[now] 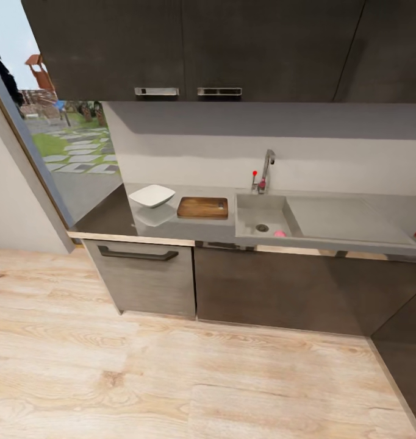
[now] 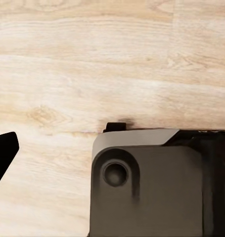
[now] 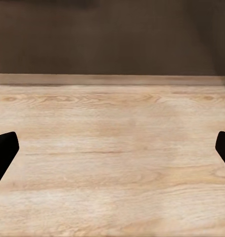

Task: In the kitchen, take the Vidalia onion out of the sink, dice it on the chopping board with the paring knife, put the diced onion into the bowl on the countertop, then place both the paring knife and the chopping board into the sink.

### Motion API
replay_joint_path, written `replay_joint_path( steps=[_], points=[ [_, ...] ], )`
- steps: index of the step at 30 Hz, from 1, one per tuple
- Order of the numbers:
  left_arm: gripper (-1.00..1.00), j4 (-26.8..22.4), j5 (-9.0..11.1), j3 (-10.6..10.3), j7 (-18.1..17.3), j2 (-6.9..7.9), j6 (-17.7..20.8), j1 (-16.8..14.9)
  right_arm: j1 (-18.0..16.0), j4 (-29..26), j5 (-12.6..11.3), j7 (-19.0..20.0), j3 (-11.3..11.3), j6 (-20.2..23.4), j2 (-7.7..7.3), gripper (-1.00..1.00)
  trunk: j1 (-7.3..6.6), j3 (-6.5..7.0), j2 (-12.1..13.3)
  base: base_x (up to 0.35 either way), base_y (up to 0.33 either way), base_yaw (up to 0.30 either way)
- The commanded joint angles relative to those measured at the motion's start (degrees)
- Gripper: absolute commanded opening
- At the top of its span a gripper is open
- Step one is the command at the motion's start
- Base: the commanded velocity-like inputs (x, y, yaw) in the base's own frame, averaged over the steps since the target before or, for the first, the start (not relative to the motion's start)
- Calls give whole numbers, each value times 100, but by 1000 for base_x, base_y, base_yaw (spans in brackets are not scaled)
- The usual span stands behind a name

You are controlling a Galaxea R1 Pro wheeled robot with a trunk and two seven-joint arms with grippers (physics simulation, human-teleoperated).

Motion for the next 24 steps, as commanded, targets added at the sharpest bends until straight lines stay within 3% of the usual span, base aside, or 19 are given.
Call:
replay_joint_path(
  steps=[1,11,19,24],
  points=[
    [100,2,36,-49,46,16,-19,-4,-4,3,61,-54,-9,-11,1,100,1,2,-4,0,0,0],
    [100,3,41,-49,47,43,-28,-3,-4,3,60,-55,-18,-11,1,100,1,92,-4,0,-2,0],
    [100,6,45,-49,47,38,-25,-3,-4,3,60,-55,-24,-5,-6,100,1,160,-4,67,-237,-111],
    [100,3,43,-49,47,44,-28,-4,-4,3,60,-55,-20,-5,-4,100,1,201,-4,18,-60,-146]
  ],
)
